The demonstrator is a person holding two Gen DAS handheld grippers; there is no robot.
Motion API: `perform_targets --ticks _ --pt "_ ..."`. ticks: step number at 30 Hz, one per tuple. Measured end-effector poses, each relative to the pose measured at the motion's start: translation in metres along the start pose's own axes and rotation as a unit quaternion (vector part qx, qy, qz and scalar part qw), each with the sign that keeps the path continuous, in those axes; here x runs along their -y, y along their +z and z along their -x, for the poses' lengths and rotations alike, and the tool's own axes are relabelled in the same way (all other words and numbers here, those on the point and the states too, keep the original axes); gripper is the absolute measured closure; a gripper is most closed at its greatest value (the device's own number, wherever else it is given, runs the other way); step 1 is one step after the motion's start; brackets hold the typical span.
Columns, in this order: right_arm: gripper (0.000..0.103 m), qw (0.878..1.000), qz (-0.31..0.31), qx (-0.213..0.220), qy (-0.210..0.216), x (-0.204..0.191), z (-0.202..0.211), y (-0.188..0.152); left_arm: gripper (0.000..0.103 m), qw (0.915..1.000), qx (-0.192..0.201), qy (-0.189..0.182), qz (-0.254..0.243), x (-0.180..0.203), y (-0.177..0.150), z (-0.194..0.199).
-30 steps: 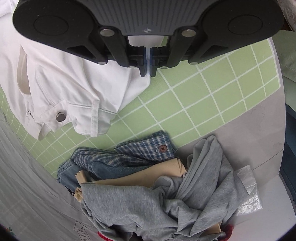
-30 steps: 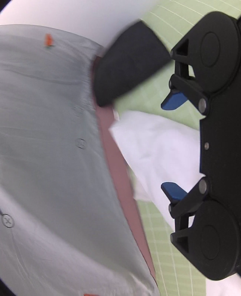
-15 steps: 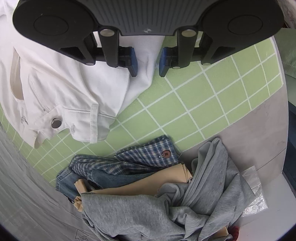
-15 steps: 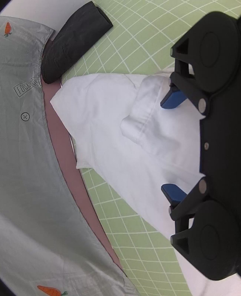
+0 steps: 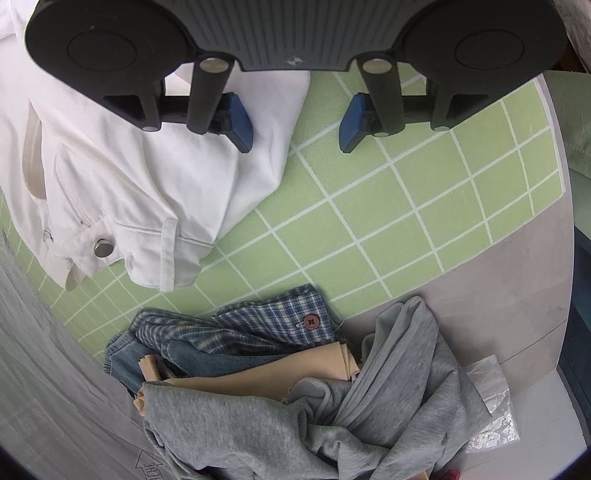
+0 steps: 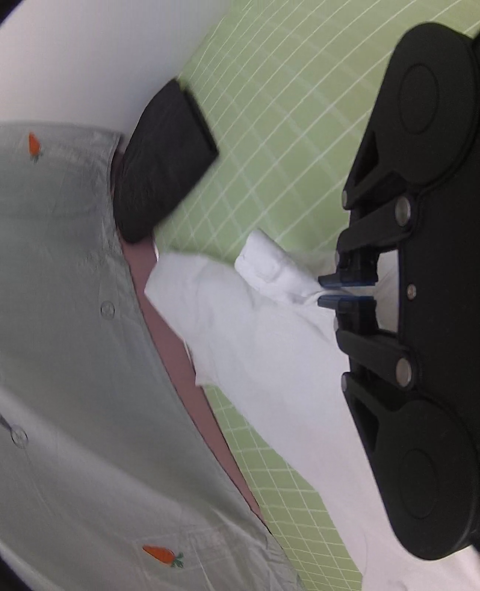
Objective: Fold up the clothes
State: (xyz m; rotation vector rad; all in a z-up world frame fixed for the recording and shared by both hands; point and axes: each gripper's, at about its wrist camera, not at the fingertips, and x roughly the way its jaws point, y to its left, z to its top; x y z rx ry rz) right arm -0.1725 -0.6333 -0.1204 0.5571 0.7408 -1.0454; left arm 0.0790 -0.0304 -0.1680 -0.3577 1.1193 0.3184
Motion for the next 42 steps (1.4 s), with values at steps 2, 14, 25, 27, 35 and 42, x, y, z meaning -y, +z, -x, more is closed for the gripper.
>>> perform_targets --ticks 2,14,25,27,35,42 --pt "0.099 1.0 -0.018 0.005 -0.016 0.029 0.02 -0.012 0.048 0.9999 0.003 -0.007 -0.006 -0.001 -0.004 0.001" --pt "0.1 0.997 0.037 -0.06 -0.02 0.027 0.006 -0.084 0.082 0.9997 0.0 -0.018 -0.018 0.011 -0.009 -0.001" --pt "0.099 0.996 0.088 -0.031 0.018 -0.081 -0.078 0.001 0.086 0.9995 0.0 -0.029 -0.01 0.042 -0.007 -0.006" --pt "0.099 0.995 0.087 -0.03 0.026 -0.104 -0.095 0.019 0.086 0.9994 -0.001 -0.035 -0.01 0.049 -0.005 -0.007" --pt "0.1 0.992 0.093 -0.024 0.084 -0.153 -0.124 0.06 0.1 0.9983 0.003 -0.056 0.015 0.063 0.001 -0.005" --pt "0.1 0.996 0.032 0.073 0.04 -0.057 -0.04 0.045 0.101 0.9961 0.037 -0.079 0.013 0.025 -0.003 0.025"
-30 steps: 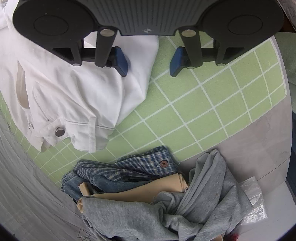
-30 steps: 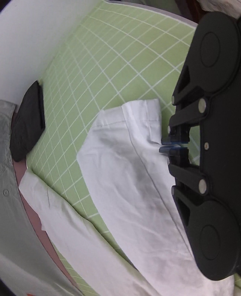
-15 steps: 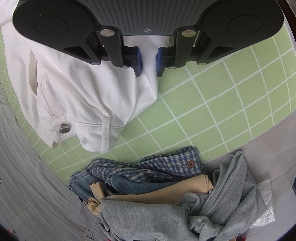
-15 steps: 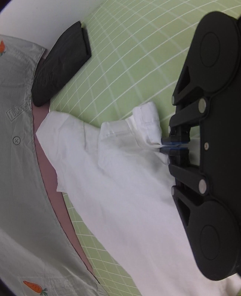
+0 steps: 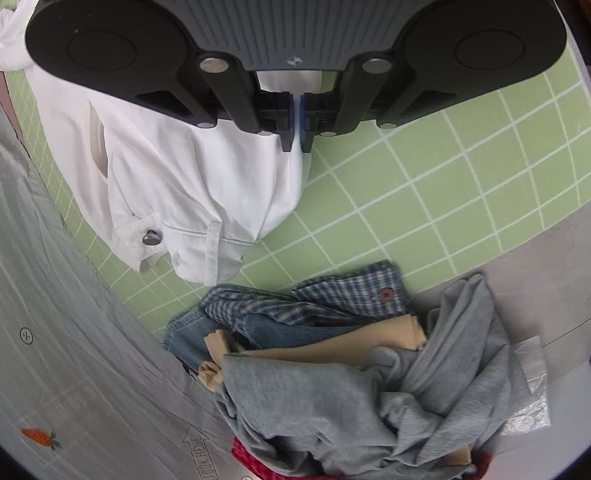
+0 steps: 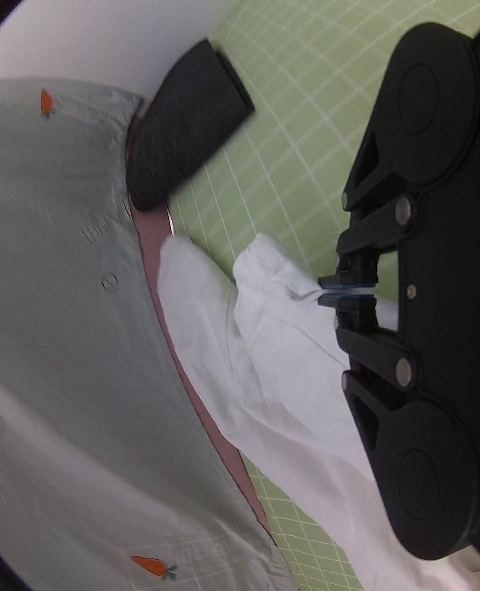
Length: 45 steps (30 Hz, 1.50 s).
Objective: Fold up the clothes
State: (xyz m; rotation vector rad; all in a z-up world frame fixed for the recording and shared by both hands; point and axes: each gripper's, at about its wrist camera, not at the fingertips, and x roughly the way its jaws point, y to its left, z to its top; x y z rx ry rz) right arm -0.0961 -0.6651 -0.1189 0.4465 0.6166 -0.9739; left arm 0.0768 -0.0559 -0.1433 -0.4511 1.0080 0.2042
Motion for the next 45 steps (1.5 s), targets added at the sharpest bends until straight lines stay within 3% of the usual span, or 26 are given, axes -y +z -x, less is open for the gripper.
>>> perform_targets --ticks 3,7,10,12,17,24,28,32,35,39,41,42,44,45 --pt "0.1 0.997 -0.04 0.015 -0.065 0.066 0.051 -0.027 0.1 0.9998 0.0 -0.009 0.015 -0.024 -0.007 0.014" --pt "0.1 0.987 -0.077 -0.038 -0.137 0.137 0.089 -0.091 0.099 0.9997 -0.02 -0.007 0.013 -0.044 -0.025 0.018" --pt "0.1 0.978 -0.099 -0.087 -0.163 0.164 0.1 -0.135 0.099 0.9997 -0.026 -0.002 0.001 -0.045 -0.031 0.018" --pt "0.1 0.977 -0.106 -0.088 -0.161 0.167 0.107 -0.145 0.1 0.9997 -0.024 -0.001 -0.008 -0.042 -0.031 0.021" --pt "0.1 0.985 -0.102 -0.045 -0.129 0.161 0.113 -0.11 0.1 0.9995 -0.022 -0.009 -0.022 -0.029 -0.014 0.025" --pt "0.101 0.992 -0.079 0.082 -0.05 0.112 0.113 0.012 0.101 0.997 0.025 -0.064 -0.034 0.019 0.015 0.049" --pt "0.101 0.98 -0.105 0.169 -0.014 0.101 0.145 0.063 0.101 0.9926 0.067 -0.094 -0.036 0.034 0.024 0.082" --pt "0.101 0.965 -0.095 0.242 -0.029 0.125 0.198 0.046 0.1 0.9925 0.084 -0.083 -0.031 0.005 0.009 0.102" --pt "0.101 0.977 -0.065 0.194 -0.068 0.151 0.202 -0.008 0.1 0.9962 0.061 -0.044 -0.043 -0.024 -0.014 0.09" --pt "0.101 0.989 -0.083 0.04 -0.112 0.184 0.164 -0.079 0.099 0.9975 0.016 0.0 -0.068 -0.032 -0.04 0.067" --pt "0.1 0.986 -0.093 -0.04 -0.132 0.2 0.144 -0.114 0.098 0.9965 -0.007 0.021 -0.081 -0.035 -0.053 0.055" --pt "0.1 0.982 -0.097 -0.08 -0.142 0.208 0.134 -0.132 0.097 0.995 0.0 0.028 -0.096 -0.03 -0.055 0.059" --pt "0.094 0.983 -0.09 -0.077 -0.142 0.209 0.135 -0.132 0.079 0.9925 0.007 0.03 -0.118 -0.017 -0.054 0.065" --pt "0.083 0.984 -0.085 -0.071 -0.141 0.208 0.137 -0.131 0.074 0.9923 0.011 0.026 -0.121 -0.013 -0.054 0.067"
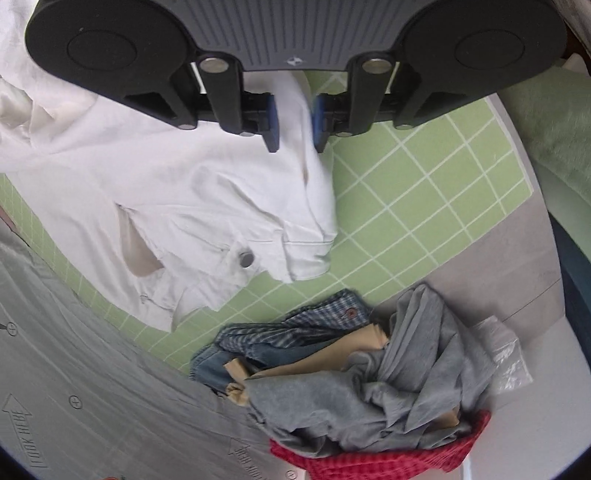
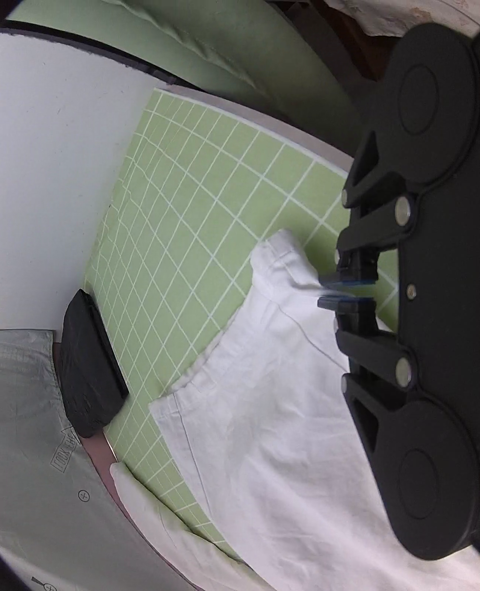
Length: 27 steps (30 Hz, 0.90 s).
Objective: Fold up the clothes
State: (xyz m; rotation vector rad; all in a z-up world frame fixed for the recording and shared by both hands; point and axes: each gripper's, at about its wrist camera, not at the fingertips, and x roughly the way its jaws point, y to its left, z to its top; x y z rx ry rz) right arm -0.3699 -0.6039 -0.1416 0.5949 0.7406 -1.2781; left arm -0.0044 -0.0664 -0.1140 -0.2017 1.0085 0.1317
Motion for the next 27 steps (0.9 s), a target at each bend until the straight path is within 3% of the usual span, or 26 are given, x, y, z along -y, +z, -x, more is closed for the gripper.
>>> perform_targets --ticks 1,7,13,17,22,27 --pt "0.065 1.0 0.004 0.007 0.002 0.0 0.002 0.001 0.068 1.0 0.005 -0.004 -0.002 0.004 0.001 0.003" --pt "0.026 0.998 0.03 0.037 0.035 -0.007 -0.004 0.022 0.041 0.999 0.038 0.007 -0.025 0.035 -0.011 0.016" --pt "0.017 0.994 0.083 0.034 0.064 -0.022 -0.031 0.043 0.037 0.9962 0.071 0.022 -0.045 0.068 -0.02 0.031" --pt "0.016 0.992 0.095 0.017 0.079 -0.034 -0.057 0.057 0.031 0.9955 0.082 -0.018 -0.044 0.092 -0.018 0.035" --pt "0.016 0.991 0.102 -0.002 0.092 -0.05 -0.095 0.076 0.03 0.9921 0.067 -0.053 -0.092 0.149 -0.013 0.009" --pt "0.016 0.99 0.086 -0.015 0.115 -0.066 -0.129 0.099 0.029 0.987 0.029 -0.073 -0.14 0.221 -0.009 -0.033"
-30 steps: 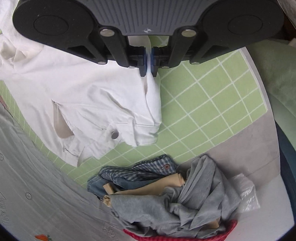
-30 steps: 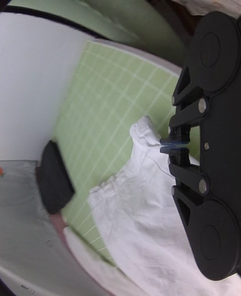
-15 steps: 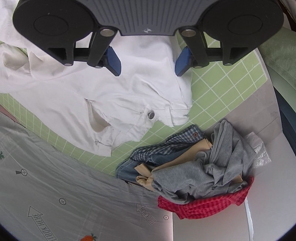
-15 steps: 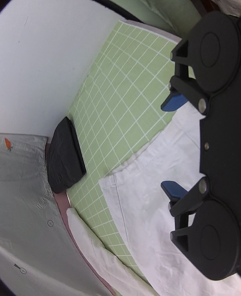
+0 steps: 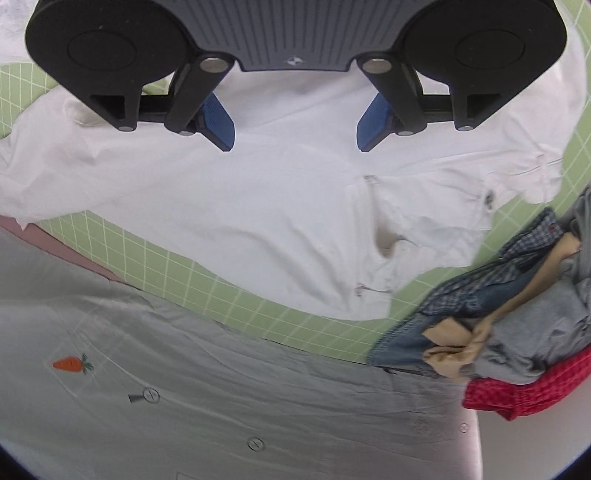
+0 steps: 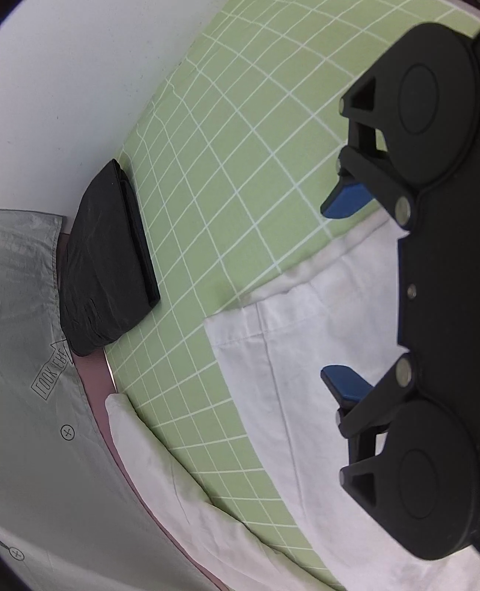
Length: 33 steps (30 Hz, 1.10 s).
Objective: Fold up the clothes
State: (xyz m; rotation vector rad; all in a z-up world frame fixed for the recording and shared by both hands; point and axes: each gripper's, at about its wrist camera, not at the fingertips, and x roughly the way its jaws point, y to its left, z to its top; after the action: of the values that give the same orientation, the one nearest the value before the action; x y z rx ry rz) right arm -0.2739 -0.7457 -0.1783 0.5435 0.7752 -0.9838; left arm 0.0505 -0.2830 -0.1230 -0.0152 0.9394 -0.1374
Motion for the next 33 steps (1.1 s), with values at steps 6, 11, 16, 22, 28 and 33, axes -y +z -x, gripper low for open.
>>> perform_targets --ticks 6,11,16,22,28,33 --pt "0.008 1.0 -0.008 -0.006 0.019 -0.005 -0.032 0.024 0.024 0.9951 -0.047 -0.058 -0.065 0.058 0.008 -0.044" --pt "0.005 0.999 0.015 -0.004 0.039 -0.011 -0.043 0.033 0.021 0.9851 -0.061 -0.058 -0.15 0.092 -0.007 -0.057" --pt "0.029 0.998 0.05 0.002 0.046 -0.02 -0.04 0.033 0.06 0.9877 -0.061 -0.055 -0.133 0.086 -0.009 -0.067" --pt "0.093 0.995 0.09 0.025 0.046 -0.02 -0.027 0.04 0.1 0.9927 -0.009 -0.048 -0.11 0.08 0.013 -0.057" --pt "0.096 0.994 0.042 0.095 -0.035 0.007 -0.003 0.069 0.1 0.9917 0.108 -0.004 -0.07 0.077 0.057 -0.025" --pt "0.069 0.994 0.038 0.066 -0.077 0.022 -0.02 0.074 0.082 0.9962 0.066 0.015 -0.055 0.082 0.052 -0.045"
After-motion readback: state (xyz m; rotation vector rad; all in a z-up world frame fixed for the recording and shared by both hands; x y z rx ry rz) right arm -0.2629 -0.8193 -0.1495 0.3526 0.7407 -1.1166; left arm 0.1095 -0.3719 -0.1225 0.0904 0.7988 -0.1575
